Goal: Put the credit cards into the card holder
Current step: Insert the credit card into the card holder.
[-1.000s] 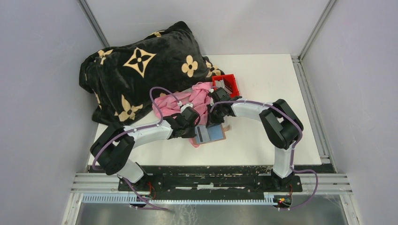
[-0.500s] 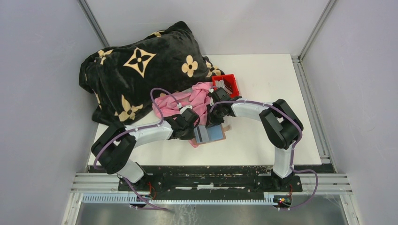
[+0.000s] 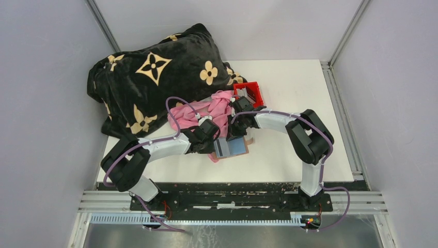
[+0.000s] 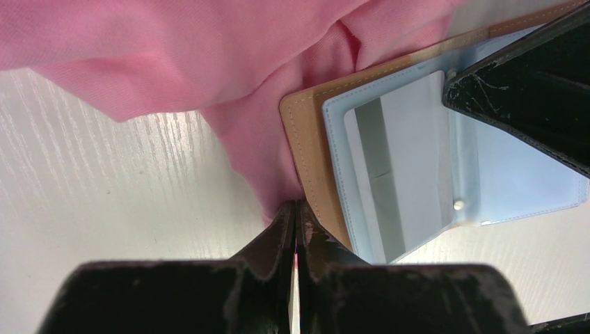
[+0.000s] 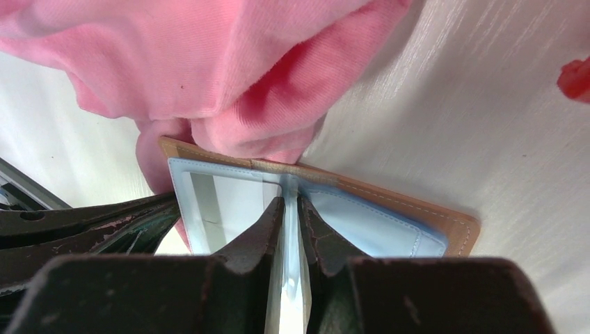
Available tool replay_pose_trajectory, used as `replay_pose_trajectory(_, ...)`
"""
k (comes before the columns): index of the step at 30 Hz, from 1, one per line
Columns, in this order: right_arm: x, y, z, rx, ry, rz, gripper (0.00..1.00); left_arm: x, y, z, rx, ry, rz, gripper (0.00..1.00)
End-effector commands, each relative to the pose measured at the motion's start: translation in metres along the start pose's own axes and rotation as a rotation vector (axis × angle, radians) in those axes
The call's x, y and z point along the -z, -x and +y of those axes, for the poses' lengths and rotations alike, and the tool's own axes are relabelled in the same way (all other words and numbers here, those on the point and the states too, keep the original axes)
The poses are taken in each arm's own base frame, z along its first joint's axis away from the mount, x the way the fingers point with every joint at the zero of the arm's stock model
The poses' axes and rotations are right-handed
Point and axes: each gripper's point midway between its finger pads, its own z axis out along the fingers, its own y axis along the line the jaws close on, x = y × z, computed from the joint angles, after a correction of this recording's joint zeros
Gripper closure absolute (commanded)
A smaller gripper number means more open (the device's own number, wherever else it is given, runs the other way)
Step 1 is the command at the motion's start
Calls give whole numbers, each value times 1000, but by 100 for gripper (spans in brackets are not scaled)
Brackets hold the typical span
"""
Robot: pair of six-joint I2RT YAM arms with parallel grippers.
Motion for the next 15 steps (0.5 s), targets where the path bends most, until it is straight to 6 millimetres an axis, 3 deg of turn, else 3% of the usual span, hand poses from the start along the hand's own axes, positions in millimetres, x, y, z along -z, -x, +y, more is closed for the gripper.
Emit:
replay_pose_trajectory(1, 7, 0, 1, 5, -17, -15, 82, -12, -17, 4, -17, 14, 53, 93)
replay_pose_trajectory(15, 2, -11, 6, -24, 10, -3, 82, -15, -17, -3, -23, -8, 64, 93)
